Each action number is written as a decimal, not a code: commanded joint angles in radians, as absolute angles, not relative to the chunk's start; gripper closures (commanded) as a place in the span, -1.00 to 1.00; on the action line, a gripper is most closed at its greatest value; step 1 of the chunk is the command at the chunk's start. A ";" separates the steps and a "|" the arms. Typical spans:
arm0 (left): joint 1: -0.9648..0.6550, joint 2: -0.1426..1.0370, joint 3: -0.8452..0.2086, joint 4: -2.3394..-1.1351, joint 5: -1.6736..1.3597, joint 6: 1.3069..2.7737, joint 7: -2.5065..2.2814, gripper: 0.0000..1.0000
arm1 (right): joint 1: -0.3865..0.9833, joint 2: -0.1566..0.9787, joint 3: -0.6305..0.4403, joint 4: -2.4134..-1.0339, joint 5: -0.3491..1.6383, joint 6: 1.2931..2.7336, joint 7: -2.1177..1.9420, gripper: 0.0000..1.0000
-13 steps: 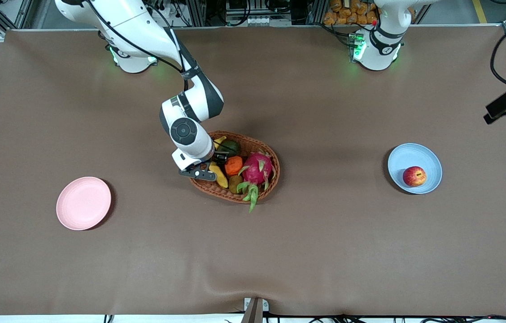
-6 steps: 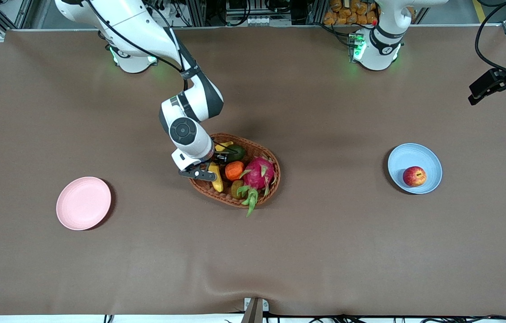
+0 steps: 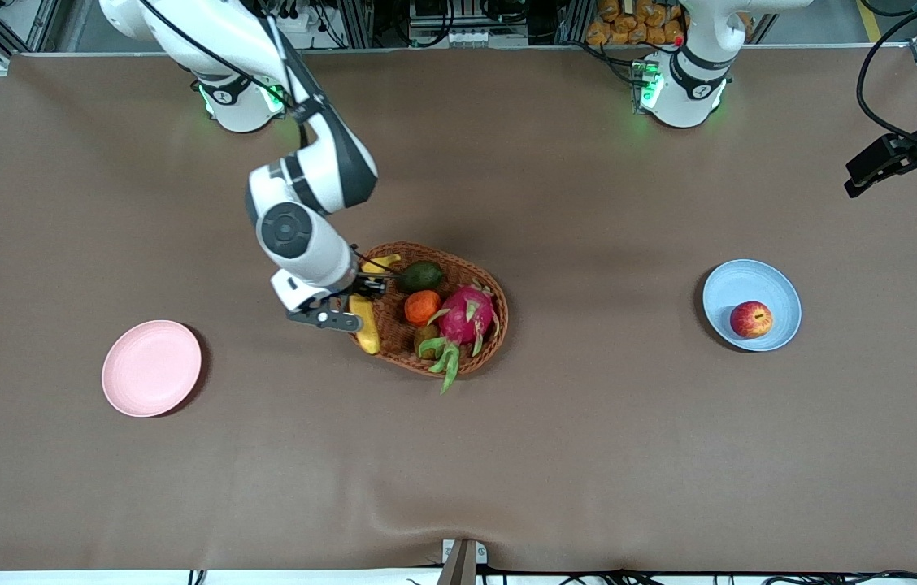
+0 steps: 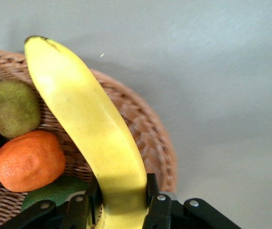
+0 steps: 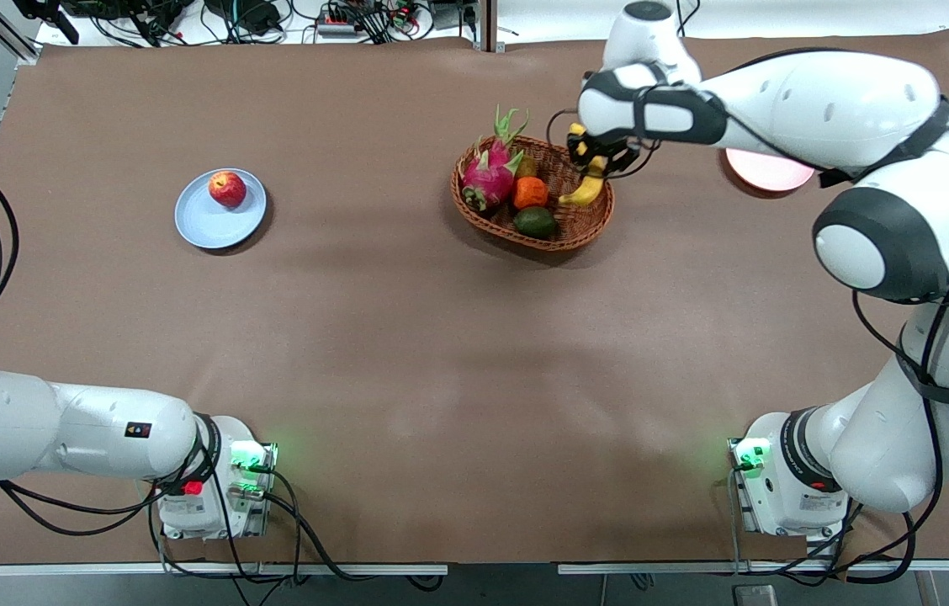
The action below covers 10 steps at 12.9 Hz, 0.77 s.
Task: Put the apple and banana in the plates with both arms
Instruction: 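Lift the banana with the right gripper and carry it to the pink plate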
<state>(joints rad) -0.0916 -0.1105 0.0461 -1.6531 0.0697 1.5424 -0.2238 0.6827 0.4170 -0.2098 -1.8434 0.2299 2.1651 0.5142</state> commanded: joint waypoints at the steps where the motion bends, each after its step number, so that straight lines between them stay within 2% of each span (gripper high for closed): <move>1: -0.100 -0.110 0.057 -1.654 0.063 1.551 -0.212 -1.00 | 0.676 0.368 -0.280 -1.859 0.213 2.114 0.398 1.00; 6: -0.098 -0.110 0.058 -1.652 0.040 1.572 -0.213 -1.00 | 0.676 0.371 -0.466 -1.850 0.213 2.086 0.077 1.00; 8: -0.098 -0.083 0.060 -1.591 0.032 1.572 -0.213 -1.00 | 0.664 0.379 -0.543 -1.842 0.213 2.086 -0.088 1.00; 10: -0.098 -0.058 0.060 -1.545 0.031 1.566 -0.215 -1.00 | 0.585 0.387 -0.561 -1.835 0.213 2.088 -0.243 1.00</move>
<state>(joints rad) -0.0916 -0.0986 0.0491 -1.6151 0.0464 1.5767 -0.2238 0.6494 0.3902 -0.5535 -1.8439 0.2260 2.0984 -0.1228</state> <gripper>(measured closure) 0.000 0.590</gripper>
